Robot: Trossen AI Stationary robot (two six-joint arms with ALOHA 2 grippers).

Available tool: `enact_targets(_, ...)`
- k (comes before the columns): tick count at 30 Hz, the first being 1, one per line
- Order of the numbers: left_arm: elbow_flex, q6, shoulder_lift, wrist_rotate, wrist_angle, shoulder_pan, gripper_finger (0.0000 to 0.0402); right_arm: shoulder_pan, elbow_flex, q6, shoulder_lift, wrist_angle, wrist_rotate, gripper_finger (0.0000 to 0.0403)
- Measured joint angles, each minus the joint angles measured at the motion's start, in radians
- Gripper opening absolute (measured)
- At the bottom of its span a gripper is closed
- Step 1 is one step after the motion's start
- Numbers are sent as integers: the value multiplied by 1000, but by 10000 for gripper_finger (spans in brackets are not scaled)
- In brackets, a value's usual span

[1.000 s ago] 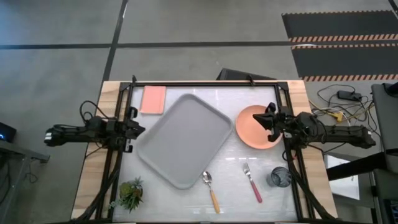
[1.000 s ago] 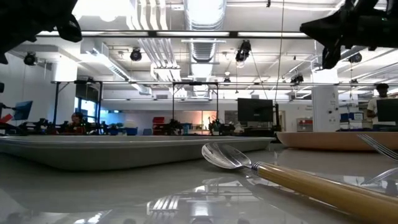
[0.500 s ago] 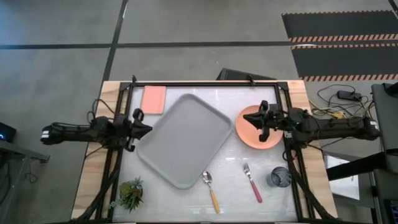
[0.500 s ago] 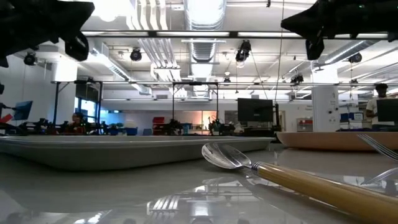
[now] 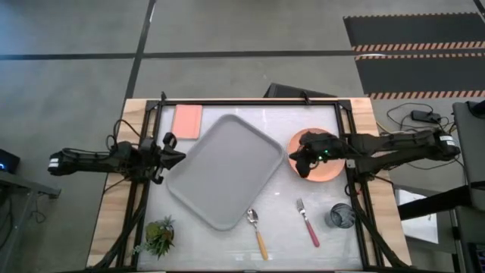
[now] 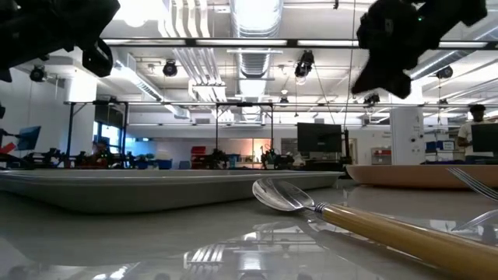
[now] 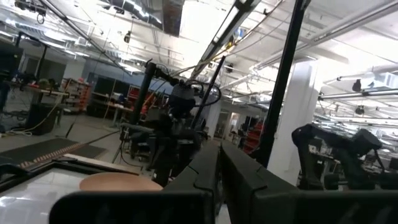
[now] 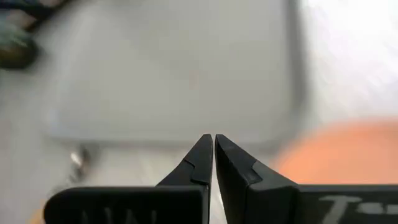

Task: Pick and place plate/cup/fork/spoon on tray
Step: Put the orange plate on the gray serving tray

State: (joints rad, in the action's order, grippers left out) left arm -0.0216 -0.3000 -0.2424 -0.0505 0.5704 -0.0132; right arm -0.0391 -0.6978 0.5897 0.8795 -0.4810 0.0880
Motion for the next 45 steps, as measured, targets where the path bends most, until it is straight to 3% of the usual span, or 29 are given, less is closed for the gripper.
enact_targets(5, -1, -2, 5, 3, -2, 0, 0, 0, -118, 107, 81, -346, 28, 9)
enact_targets(9, -2, -2, 5, 4, -2, 0, 0, 0, -143, 133, 126, -422, 28, 9)
enact_targets(23, -4, 0, 8, 7, -2, 0, 0, 0, -182, 46, 331, -398, 27, 9)
enact_targets(35, -4, 20, 9, 8, -2, 0, 0, -1, -294, 98, 484, -404, 42, 10)
enact_targets(39, -5, 19, 9, 8, -2, 0, 0, -1, -313, 146, 513, -405, -46, 38)
enact_targets(45, -5, 19, 9, 8, -2, 0, 0, 0, -306, 175, 556, -409, -54, 132)
